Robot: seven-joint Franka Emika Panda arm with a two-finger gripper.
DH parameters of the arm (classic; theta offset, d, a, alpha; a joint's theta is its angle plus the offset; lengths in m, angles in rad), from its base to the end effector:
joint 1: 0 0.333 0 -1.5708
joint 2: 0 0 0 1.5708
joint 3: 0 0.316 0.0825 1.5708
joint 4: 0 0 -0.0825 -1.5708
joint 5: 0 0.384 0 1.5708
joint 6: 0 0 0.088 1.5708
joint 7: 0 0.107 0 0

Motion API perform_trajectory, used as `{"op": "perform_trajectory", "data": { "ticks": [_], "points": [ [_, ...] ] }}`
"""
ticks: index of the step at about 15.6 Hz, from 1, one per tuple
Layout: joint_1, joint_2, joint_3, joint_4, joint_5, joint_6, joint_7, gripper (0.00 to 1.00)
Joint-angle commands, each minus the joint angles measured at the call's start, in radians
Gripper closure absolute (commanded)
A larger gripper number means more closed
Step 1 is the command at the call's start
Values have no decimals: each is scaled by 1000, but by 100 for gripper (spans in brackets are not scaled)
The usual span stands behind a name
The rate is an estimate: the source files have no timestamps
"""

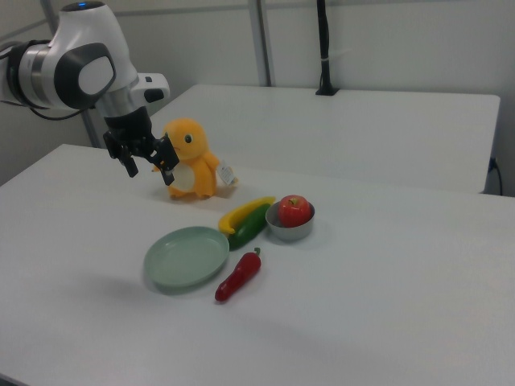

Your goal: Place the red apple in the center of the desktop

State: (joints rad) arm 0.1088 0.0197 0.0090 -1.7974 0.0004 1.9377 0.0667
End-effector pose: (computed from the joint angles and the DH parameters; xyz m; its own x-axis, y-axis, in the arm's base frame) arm 0.5774 0.0683 0.5381 0.9915 0.0501 0.1200 0.0515 -0.9986 -0.0086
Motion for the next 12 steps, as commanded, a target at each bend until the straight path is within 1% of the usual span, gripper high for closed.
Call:
{"op": "perform_trajectory", "data": {
  "ticks": [1,2,3,5,10,12],
  "points": [
    [26,-17,-24,15,-29,-89,-21,0],
    [29,-18,-24,15,-68,-91,-22,0],
    [29,-21,-23,15,-79,-94,-24,0],
    [20,-26,-23,15,-69,-85,-57,0],
    [0,-23,-26,9,-66,-76,-64,0],
    [-17,-14,-27,9,-66,-27,-61,0]
  ]
}}
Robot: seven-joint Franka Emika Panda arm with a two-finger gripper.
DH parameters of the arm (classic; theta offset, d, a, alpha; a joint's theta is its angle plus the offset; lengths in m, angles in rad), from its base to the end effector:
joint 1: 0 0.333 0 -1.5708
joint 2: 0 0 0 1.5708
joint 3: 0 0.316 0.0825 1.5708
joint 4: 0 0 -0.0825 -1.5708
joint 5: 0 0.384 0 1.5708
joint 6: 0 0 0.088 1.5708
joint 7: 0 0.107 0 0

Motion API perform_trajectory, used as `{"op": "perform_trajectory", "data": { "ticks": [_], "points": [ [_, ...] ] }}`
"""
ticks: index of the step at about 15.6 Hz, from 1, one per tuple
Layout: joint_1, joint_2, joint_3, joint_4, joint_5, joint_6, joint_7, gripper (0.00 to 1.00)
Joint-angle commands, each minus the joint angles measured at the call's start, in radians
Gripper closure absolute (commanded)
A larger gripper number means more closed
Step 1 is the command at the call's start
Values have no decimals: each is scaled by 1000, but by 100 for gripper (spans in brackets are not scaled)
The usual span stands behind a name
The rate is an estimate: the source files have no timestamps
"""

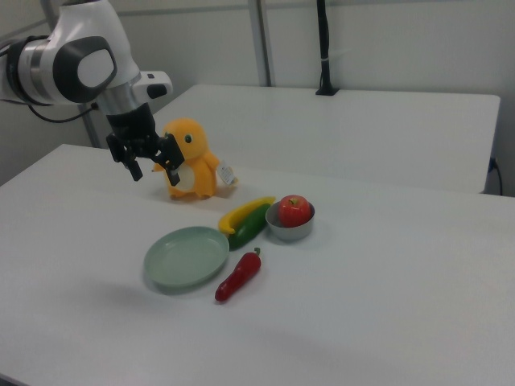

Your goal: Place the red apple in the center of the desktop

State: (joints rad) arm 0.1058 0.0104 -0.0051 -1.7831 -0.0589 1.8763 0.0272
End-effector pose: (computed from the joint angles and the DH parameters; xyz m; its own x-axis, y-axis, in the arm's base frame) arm 0.5726 0.0534 0.5445 0.9923 0.0908 0.0837 0.0863 -0.9947 0.0552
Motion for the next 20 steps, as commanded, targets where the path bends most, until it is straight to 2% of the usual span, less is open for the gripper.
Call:
{"op": "perform_trajectory", "data": {
  "ticks": [1,7,11,15,20],
  "points": [
    [-18,2,-13,-7,-7,67,-17,0],
    [-78,100,-21,-1,-19,302,-26,0],
    [-112,213,-30,13,-56,524,-27,0],
    [-158,324,-32,112,-88,558,-29,0],
    [-176,454,-32,246,-120,558,-32,0]
  ]
}}
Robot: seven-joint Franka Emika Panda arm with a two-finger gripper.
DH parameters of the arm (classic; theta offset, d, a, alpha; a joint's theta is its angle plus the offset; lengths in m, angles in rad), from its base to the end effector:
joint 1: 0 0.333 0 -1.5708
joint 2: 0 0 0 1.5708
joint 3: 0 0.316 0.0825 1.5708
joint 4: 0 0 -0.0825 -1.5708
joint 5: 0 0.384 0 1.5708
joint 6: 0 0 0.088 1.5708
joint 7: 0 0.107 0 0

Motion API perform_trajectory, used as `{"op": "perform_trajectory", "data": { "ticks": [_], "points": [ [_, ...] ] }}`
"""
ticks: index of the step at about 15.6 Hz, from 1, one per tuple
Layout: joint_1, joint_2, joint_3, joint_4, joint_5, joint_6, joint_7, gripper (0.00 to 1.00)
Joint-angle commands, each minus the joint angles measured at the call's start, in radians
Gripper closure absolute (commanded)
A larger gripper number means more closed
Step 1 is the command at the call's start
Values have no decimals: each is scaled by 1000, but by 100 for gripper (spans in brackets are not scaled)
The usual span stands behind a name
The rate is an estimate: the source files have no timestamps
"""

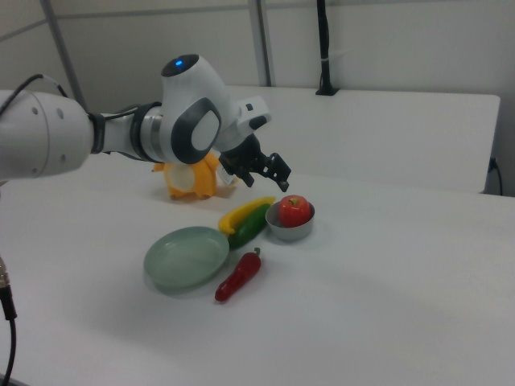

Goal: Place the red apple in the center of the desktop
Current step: 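Move the open gripper over the red apple in the grey bowl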

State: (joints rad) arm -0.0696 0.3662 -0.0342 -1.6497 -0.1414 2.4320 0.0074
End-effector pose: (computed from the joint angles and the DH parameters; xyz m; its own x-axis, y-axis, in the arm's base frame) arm 0.6925 -0.0696 0.4455 0.9177 0.0115 0.3972 -0.0466 -0.9896 0.1364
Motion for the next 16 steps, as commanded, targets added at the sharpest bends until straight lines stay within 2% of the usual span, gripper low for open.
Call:
{"op": "perform_trajectory", "data": {
  "ticks": [1,9,16],
  "points": [
    [-7,123,-3,138,-50,4,-12,0],
    [-12,213,8,166,-63,114,-46,0],
    [-16,220,22,168,-61,113,-165,0]
  ]
}}
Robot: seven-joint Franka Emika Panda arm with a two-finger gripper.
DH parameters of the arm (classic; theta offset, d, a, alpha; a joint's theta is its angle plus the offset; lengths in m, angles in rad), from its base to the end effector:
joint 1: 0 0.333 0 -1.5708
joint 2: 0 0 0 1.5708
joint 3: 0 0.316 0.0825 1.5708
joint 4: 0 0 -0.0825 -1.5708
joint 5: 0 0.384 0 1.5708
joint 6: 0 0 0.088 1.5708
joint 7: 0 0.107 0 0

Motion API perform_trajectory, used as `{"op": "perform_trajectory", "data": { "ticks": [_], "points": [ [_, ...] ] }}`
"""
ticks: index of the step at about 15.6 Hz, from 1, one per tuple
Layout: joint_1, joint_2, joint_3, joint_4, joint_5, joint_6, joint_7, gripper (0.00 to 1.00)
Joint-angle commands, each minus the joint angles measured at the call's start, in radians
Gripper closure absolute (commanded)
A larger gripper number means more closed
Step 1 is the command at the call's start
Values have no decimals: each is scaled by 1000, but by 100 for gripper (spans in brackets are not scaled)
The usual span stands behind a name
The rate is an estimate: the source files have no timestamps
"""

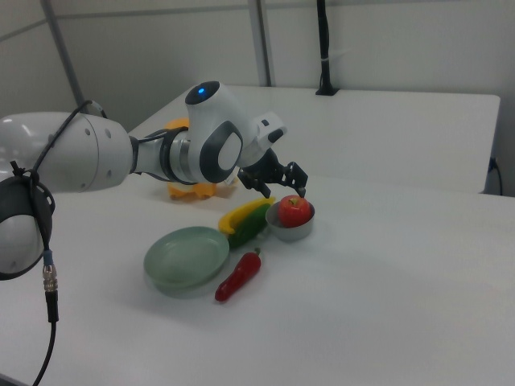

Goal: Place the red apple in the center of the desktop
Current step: 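Lower the gripper around the red apple and close on it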

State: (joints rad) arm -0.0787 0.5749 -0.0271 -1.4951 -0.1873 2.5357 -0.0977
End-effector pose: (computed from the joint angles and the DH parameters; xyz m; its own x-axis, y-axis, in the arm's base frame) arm 0.7407 -0.0725 0.3858 0.8949 0.1645 0.4148 0.0771 -0.9726 0.2195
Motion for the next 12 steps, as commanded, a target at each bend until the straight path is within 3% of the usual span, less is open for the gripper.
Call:
{"op": "perform_trajectory", "data": {
  "ticks": [1,12],
  "points": [
    [-10,11,15,15,-14,9,-86,0],
    [-16,109,10,99,-21,14,-131,0]
  ]
}}
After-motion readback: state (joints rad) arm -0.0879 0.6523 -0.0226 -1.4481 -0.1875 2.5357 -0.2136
